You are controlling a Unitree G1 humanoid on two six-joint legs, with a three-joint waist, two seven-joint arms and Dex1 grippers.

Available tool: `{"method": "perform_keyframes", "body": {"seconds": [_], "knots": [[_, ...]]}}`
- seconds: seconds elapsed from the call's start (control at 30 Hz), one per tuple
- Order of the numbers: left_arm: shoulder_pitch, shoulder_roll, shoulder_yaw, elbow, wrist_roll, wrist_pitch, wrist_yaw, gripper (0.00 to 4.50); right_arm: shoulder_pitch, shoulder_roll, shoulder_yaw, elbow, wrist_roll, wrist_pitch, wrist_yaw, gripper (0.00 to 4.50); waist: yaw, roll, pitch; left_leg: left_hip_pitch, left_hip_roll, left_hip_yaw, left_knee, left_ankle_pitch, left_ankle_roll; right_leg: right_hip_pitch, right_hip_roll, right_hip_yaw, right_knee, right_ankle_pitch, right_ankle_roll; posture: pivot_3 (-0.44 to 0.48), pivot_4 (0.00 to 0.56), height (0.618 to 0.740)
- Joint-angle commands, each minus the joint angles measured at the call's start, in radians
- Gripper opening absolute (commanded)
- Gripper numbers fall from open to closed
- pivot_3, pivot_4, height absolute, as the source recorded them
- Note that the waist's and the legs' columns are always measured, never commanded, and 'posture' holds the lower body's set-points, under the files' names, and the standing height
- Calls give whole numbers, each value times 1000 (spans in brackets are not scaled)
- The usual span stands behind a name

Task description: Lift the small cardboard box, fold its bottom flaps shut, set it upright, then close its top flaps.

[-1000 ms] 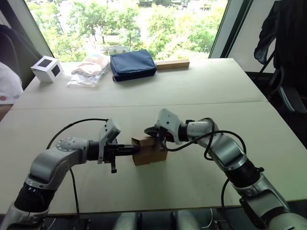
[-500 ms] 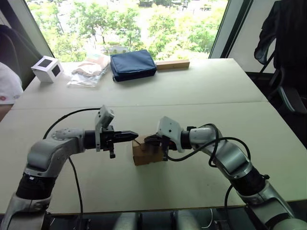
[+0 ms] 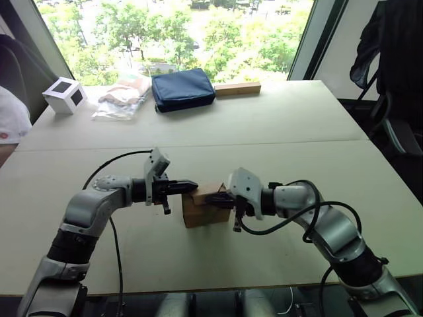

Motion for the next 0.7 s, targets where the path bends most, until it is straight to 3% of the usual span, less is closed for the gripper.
{"method": "perform_keyframes", "body": {"seconds": [0.03, 0.4, 0.7], "knots": [[-12, -3, 14, -24, -14, 14, -6, 41, -16, -13, 22, -18, -35, -41, -2, 0, 0, 0, 0, 0, 0, 0, 0, 0, 0, 0, 0, 0, 0, 0, 0, 0, 150, 740], [-17, -19, 27, -25, -21, 34, 18, 41, -46, -15, 63, 45, -98, -102, 17, 0, 1, 0, 0, 0, 0, 0, 0, 0, 0, 0, 0, 0, 0, 0, 0, 0, 150, 740], [-16, -24, 31, -19, -14, 35, 22, 41, -28, 0, 44, 13, -34, -114, 61, 0, 1, 0, 0, 0, 0, 0, 0, 0, 0, 0, 0, 0, 0, 0, 0, 0, 150, 740]]}}
